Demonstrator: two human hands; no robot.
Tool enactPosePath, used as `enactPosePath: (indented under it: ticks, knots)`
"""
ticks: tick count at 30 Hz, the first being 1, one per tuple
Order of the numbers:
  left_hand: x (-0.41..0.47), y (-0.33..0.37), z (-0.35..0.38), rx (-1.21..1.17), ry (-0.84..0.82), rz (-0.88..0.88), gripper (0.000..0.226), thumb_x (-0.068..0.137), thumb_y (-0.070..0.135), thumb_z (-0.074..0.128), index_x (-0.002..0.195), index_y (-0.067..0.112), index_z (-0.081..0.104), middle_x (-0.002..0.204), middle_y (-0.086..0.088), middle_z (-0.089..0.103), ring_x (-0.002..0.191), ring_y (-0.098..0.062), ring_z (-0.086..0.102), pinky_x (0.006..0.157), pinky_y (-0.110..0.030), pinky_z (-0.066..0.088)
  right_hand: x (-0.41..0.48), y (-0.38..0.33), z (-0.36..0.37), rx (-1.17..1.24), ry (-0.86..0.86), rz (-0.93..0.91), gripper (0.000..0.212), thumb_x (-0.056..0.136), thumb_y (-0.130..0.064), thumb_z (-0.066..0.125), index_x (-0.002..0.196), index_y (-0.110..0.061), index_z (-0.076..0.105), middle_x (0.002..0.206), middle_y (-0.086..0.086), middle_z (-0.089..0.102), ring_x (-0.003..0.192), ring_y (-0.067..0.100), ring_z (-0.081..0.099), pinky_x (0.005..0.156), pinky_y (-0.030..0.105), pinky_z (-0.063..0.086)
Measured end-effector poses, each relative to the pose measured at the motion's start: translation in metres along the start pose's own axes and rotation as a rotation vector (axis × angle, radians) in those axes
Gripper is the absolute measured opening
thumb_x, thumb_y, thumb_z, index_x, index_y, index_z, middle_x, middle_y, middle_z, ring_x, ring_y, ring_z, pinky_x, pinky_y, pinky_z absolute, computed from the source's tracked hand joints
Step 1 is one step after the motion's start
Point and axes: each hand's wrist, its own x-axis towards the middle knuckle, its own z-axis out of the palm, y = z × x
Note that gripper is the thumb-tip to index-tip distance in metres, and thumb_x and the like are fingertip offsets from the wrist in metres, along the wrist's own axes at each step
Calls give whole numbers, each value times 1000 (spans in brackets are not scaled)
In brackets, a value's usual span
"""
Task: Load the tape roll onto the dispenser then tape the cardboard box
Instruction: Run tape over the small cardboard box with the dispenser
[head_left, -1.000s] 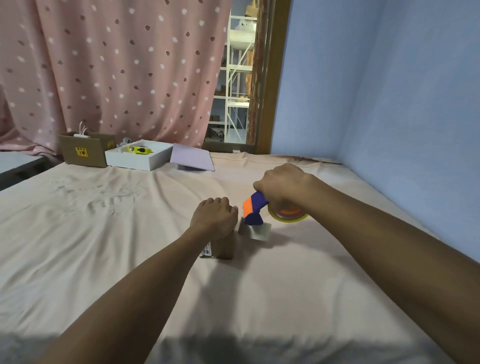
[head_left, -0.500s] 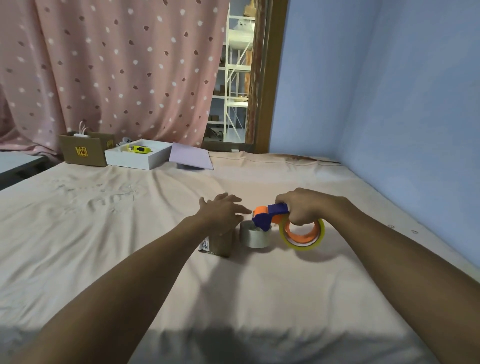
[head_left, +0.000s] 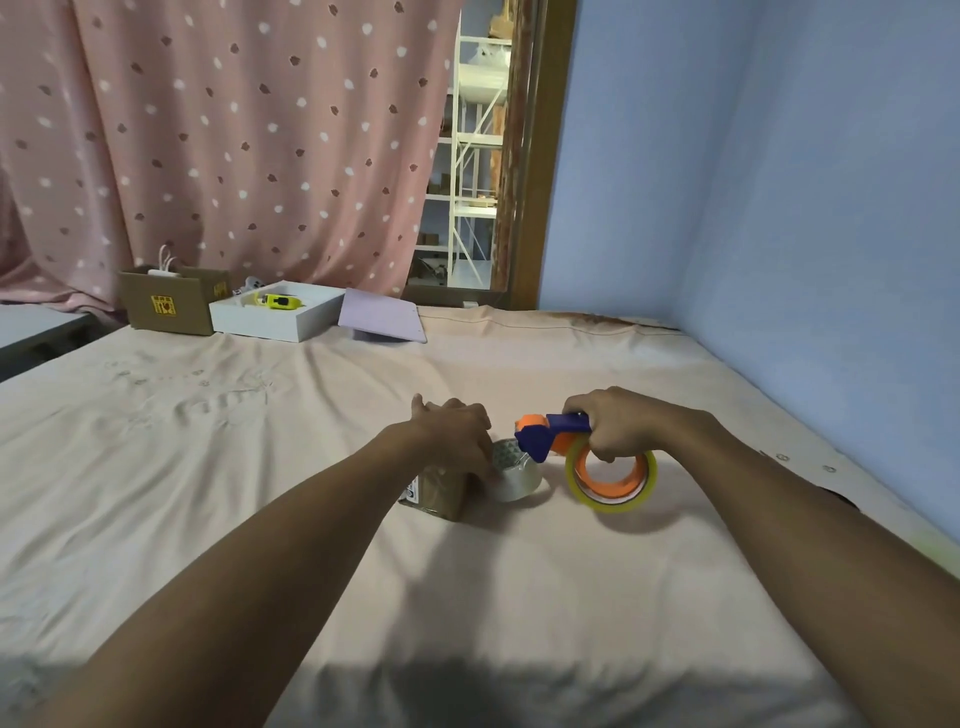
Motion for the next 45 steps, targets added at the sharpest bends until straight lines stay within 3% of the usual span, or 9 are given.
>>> enactPosePath:
  ticks: [8,13,18,21,27,33,36,41,45]
  knots:
    - [14,7,6,68,5,-32,83,44,81,58,111,33,69,129,4,57,130,-23,43,104,-62,18,-13,17,-22,124,103,7,56,71,3,74,114,-28,54,92,-9,57,84,15,55,62,26,41]
    - [5,4,2,46,20,0,48,70,70,69,106,39,75,136,6,51,134,-22,38,111,-67,14,-15,18,-24,108,92,26,62,72,1,76,123,-25,53,105,-1,59,90,16,55,66,25,44]
    - [-5,-21,-5,-77,92,-72,53,76,69,67,122,42,68,133,1,53,133,-25,44,113,-63,23,-10,12,-14,126,104,13,61,72,0,76,121,-27,51,110,0,60,93,17,57,65,24,45]
    - [-14,-47,-10,-108,197,-123,34,81,57,70,109,38,75,125,2,59,124,-25,56,108,-57,32,-5,7,-9,150,120,17,64,73,0,77,128,-23,53,113,1,60,98,20,58,69,26,46]
    - [-30,-82,-10,114,413,-155,37,94,54,59,110,27,78,142,-4,55,138,-24,45,119,-56,18,5,2,-4,215,175,88,50,77,-7,76,120,-21,55,103,3,61,83,18,59,61,26,45]
    - [-31,-78,-6,246,654,28,39,93,46,62,92,12,80,103,-12,70,99,-36,66,93,-41,46,14,17,13,527,221,279,47,72,-7,81,115,-14,64,96,7,64,91,28,63,70,35,52]
    - [-31,-71,-1,218,623,-15,39,97,46,55,100,14,78,107,-10,68,104,-32,64,94,-39,46,15,27,28,564,213,353,55,65,-9,84,114,-14,61,101,10,65,92,29,64,64,33,51]
    - [-28,-76,8,90,484,-136,36,94,37,58,120,15,67,126,-5,56,120,-27,53,91,-45,49,21,42,47,455,277,480,24,72,-24,78,90,-11,68,94,12,71,87,29,67,67,33,53]
    - [-27,-74,14,80,518,-124,34,92,25,61,122,12,66,128,-6,56,120,-28,53,81,-37,41,26,43,62,461,339,580,45,80,-52,74,96,-11,63,100,11,66,90,31,62,68,31,45]
